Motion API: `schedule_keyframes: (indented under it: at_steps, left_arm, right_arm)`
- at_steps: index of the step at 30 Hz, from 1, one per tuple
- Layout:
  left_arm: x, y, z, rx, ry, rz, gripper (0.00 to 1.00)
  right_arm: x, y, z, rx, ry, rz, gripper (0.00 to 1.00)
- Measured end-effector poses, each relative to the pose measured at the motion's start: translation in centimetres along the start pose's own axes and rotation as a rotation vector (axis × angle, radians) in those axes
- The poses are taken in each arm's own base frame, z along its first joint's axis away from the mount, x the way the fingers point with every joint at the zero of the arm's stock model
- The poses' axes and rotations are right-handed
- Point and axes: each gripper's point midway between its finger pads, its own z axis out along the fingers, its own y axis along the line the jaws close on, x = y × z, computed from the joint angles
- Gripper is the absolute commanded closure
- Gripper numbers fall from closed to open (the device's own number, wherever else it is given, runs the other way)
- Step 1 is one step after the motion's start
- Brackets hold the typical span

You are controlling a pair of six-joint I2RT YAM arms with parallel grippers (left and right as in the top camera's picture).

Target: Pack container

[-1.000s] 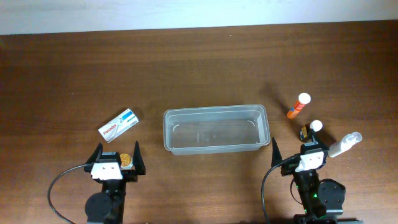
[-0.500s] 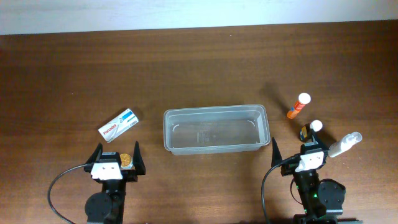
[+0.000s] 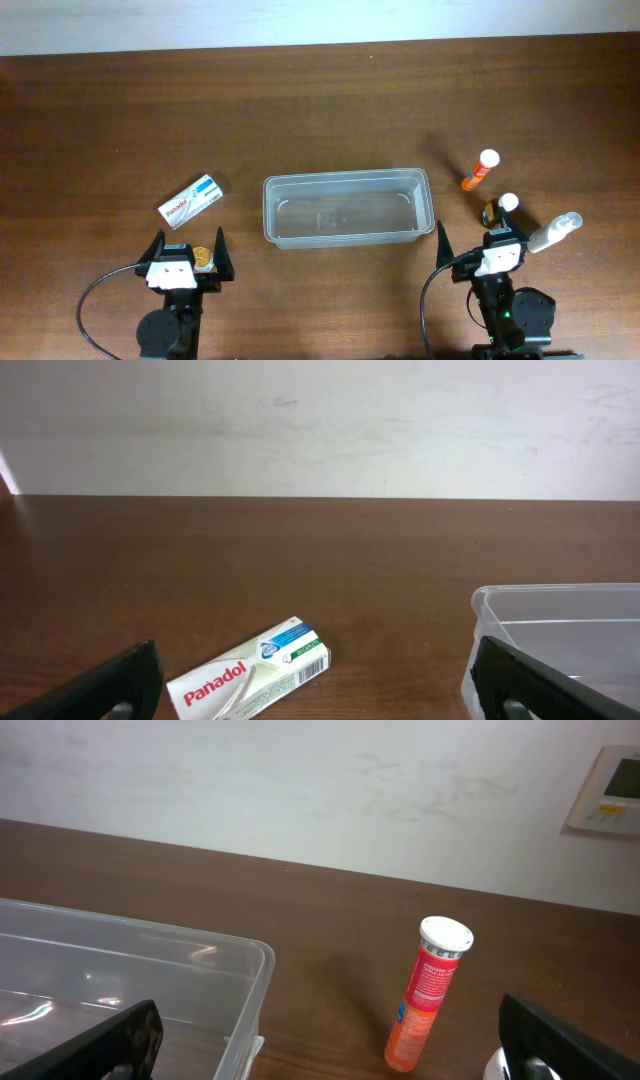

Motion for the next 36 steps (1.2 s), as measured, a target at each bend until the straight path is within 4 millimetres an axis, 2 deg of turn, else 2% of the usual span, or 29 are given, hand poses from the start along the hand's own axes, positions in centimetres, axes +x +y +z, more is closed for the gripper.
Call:
schedule_keyframes:
  at_steps: [13,22,25,27,30,34,36]
  left_arm:
    - [0.0,0.0,0.0,0.000,0.000,0.000,0.01]
    - [0.1,0.0,-0.3,0.002,0.039,-0.032,0.01]
    - [-1.0,0.0,-0.6,0.000,0.068,-0.033,0.01]
    - [-2.3,-0.1,-0.9,-0.001,0.089,-0.034,0.01]
    - [-3.7,-0.1,-1.0,-0.005,0.160,-0.029,0.01]
    - [-4.5,-0.2,-0.5,-0.015,0.315,-0.018,0.01]
    - [-4.6,-0.3,-0.1,-0.020,0.405,-0.010,0.01]
  right_arm:
    - [0.0,0.0,0.0,0.000,0.000,0.016,0.02]
    - [0.3,0.0,-0.3,0.002,0.043,0.229,0.02]
    - [0.3,0.1,-0.7,0.005,0.108,0.265,0.02]
    - [-0.5,0.0,-0.9,0.011,0.151,0.282,0.02]
    - [-2.9,-0.4,-1.1,0.020,0.220,0.306,0.02]
    - [-6.7,-1.0,-0.5,0.026,0.310,0.323,0.02]
    - [-7.9,-1.3,0.1,0.028,0.402,0.338,0.02]
